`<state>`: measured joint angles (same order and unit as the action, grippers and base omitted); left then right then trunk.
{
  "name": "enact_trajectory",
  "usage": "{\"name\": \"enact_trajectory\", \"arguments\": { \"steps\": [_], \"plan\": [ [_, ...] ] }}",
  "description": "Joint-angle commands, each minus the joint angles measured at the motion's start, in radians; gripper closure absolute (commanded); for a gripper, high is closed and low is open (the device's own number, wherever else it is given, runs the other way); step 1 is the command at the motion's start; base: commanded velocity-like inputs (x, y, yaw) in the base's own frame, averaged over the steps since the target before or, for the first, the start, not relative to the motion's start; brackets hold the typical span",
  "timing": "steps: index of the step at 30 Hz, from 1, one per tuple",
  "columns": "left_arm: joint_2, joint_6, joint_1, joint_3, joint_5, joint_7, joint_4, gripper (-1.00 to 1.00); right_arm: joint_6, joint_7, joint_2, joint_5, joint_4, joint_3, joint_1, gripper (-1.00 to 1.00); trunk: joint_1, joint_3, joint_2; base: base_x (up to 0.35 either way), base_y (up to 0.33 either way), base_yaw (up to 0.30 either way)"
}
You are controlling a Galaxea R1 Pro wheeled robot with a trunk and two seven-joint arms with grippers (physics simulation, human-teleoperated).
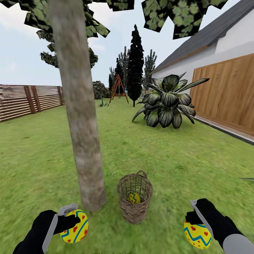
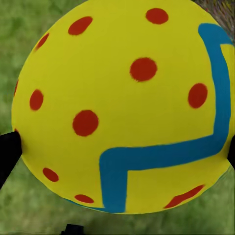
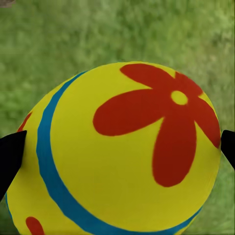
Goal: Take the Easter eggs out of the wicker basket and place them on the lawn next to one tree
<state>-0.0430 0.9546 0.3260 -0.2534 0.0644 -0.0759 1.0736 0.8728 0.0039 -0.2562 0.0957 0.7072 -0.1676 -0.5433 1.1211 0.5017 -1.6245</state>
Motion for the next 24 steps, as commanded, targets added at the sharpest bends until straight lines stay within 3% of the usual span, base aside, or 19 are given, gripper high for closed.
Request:
{"name": "enact_trajectory", "arguments": {
  "steps": [1, 7, 24],
  "plan": [
    [0.000, 0.004, 0.001, -0.001, 0.006, 0.000, 0.000, 1.00, 0.005, -0.005, -0.002, 0.010, 0.002, -0.004, -0.001, 1.00, 0.000, 0.001, -0.001, -0.080, 0.325, 0.290],
    [0.000, 0.004, 0.001, -0.001, 0.006, 0.001, 0.000, 1.00, 0.002, -0.004, -0.002, 0.011, 0.002, -0.004, -0.001, 1.00, 0.000, 0.001, -0.001, -0.020, 0.302, 0.133],
    [0.000, 0.004, 0.001, -0.001, 0.006, 0.000, 0.000, 1.00, 0.003, -0.004, -0.002, 0.007, 0.002, -0.004, -0.001, 1.00, 0.000, -0.007, -0.001, 0.000, 0.322, -0.283]
  ]
}}
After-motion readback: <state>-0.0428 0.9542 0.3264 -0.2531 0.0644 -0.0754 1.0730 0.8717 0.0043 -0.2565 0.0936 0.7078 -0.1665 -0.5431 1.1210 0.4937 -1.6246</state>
